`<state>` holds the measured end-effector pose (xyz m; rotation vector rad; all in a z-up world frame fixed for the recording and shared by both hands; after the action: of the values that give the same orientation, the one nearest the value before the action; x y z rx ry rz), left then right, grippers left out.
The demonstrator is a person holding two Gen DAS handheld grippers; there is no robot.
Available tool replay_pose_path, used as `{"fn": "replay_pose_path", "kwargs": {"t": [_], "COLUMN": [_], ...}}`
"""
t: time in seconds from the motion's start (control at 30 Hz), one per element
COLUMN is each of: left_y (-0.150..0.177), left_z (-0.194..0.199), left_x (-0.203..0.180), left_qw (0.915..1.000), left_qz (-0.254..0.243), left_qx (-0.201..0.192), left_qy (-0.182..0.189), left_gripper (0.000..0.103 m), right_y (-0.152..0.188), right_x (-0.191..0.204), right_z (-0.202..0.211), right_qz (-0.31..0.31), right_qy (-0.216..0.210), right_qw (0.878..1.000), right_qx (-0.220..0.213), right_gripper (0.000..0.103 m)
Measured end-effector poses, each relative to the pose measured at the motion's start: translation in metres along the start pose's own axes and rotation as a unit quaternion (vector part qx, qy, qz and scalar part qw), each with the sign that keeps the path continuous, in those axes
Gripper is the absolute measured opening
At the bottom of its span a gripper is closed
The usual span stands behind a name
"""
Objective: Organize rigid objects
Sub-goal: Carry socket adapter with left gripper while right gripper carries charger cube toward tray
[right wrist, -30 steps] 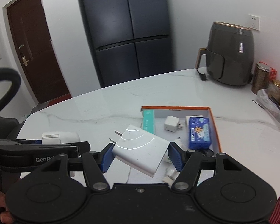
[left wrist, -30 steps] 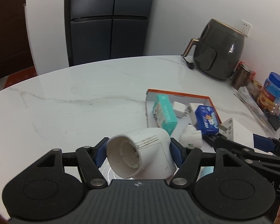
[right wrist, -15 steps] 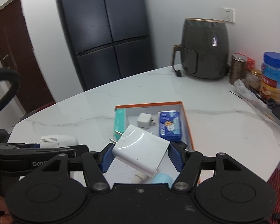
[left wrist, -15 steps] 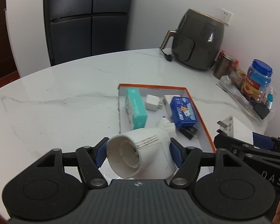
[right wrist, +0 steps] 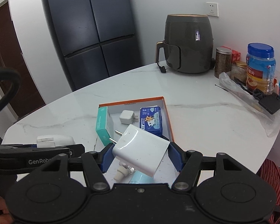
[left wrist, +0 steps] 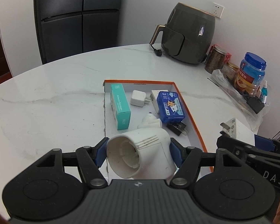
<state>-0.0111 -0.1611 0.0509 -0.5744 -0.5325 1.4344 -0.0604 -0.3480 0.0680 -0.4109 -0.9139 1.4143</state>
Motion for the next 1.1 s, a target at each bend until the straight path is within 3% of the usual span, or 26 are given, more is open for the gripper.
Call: {"fn": "replay_pose_path", "kwargs": {"t": [1.1], "left_y": [-0.017], "left_z": [-0.033], "left_x": [-0.018], "left_qw": [0.9998], "left_qz": [0.007], "left_qx": [0.012], "left_qy": [-0.012], "left_gripper": [0.068], "right_y": [-0.01], "right_x": [-0.027], "right_z": [-0.04], "right_qz": [0.002], "right_qy": [-0.01], "right_qw": [0.999], "right_qx": [0.031], "right_gripper": [0.076]}}
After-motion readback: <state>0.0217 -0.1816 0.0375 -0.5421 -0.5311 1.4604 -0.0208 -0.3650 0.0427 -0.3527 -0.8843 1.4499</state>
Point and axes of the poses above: each gripper's, at about its wrist camera, not at the fingertips, and z roughly against the way its jaws point, x to its left, y to its underside, the point moved 1 cm from there along -z, roughly the way its jaws point, and after that the axes turned 10 degrees about -y, right-handed, at the moved point
